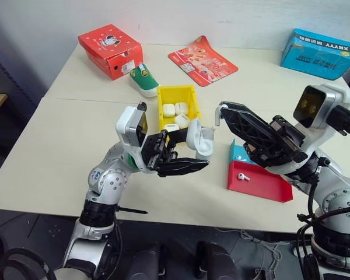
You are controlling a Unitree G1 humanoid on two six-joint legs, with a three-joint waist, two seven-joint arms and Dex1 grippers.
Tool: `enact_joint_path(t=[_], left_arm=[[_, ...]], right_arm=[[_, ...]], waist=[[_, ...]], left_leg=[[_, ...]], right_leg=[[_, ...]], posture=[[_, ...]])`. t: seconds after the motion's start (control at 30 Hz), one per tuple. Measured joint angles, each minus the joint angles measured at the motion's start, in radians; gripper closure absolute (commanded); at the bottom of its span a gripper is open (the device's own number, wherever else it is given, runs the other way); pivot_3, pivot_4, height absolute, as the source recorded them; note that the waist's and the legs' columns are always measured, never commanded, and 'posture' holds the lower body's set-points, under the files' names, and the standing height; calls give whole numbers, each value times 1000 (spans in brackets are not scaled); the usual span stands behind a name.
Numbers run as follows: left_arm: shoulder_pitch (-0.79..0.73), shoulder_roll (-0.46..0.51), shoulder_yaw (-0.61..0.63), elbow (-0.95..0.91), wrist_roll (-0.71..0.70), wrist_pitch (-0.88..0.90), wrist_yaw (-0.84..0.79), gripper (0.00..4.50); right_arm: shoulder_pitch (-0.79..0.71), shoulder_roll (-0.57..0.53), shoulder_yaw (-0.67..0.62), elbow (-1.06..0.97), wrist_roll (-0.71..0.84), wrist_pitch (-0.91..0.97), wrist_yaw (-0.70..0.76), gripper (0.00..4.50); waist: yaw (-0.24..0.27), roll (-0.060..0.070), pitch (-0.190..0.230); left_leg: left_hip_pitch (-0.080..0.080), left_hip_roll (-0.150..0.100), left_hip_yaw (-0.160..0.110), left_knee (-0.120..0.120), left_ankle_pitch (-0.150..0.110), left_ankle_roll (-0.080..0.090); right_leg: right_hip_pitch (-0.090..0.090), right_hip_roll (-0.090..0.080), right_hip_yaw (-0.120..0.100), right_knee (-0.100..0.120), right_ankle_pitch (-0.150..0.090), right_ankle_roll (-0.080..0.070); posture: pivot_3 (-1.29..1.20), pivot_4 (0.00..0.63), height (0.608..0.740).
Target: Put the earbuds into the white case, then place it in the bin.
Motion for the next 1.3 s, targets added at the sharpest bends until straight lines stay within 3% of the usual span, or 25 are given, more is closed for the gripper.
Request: enact_joint_path(t=[0.6,0.63,0.7,0.87,1.0,1.07,1.13,1.2,1.3], left_arm=[[0,-11,-1,20,22,-1,-3,1700],[0,-11,-1,24,25,-1,-3,1700],[0,-10,1,29,27,-1,-3,1700],[-2,-6,7,28,34,-10,-2,1700],[25,41,10,17,50,-15,-7,1700],[53,63,16,11,59,-20,-13,1700],[102,97,21,-17,71,-29,-16,1700],[153,134,50,-19,77,-31,-13,1700],[191,155,60,-38,82,-32,-4,1700]], right_arm=[[58,3,55,-3,-164,-38,105,4075],[58,-1,56,-1,-173,-38,107,3515],[61,-9,56,7,-173,-30,105,3072],[62,-22,39,18,-185,-38,89,1314],[105,-137,-113,16,-32,-18,52,36],[170,-168,-181,18,21,-12,37,10],[375,-229,-319,46,-34,-6,97,10],[541,-257,-389,164,-226,-71,183,10],[668,-283,-401,479,-663,-457,357,10]], waist=[[0,0,0],[0,0,0],[0,0,0],[1,0,0],[3,0,0],[2,0,0],[15,0,0],[19,-1,0],[16,0,-1]], left_leg=[[-1,0,0,0,0,0],[-1,0,0,0,0,0],[-1,0,-1,0,0,0],[-1,0,-1,0,0,0],[-1,0,-2,-1,-1,1],[-2,0,-2,-1,-1,1],[-2,0,-5,-4,-2,1],[-4,-1,-3,-3,-2,3],[-5,-4,2,0,-3,8]], right_leg=[[0,0,0,-1,0,0],[0,0,0,-2,0,0],[0,0,0,-2,0,0],[-1,-1,0,-3,0,0],[0,-1,-1,-5,0,0],[0,-1,-1,-7,0,0],[1,-1,-3,-9,0,0],[1,0,-3,-9,1,1],[1,4,-2,-11,4,8]], posture=[[0,150,740],[0,150,740],[0,150,740],[0,150,740],[0,150,740],[0,150,740],[0,150,740],[0,150,740],[0,150,740]])
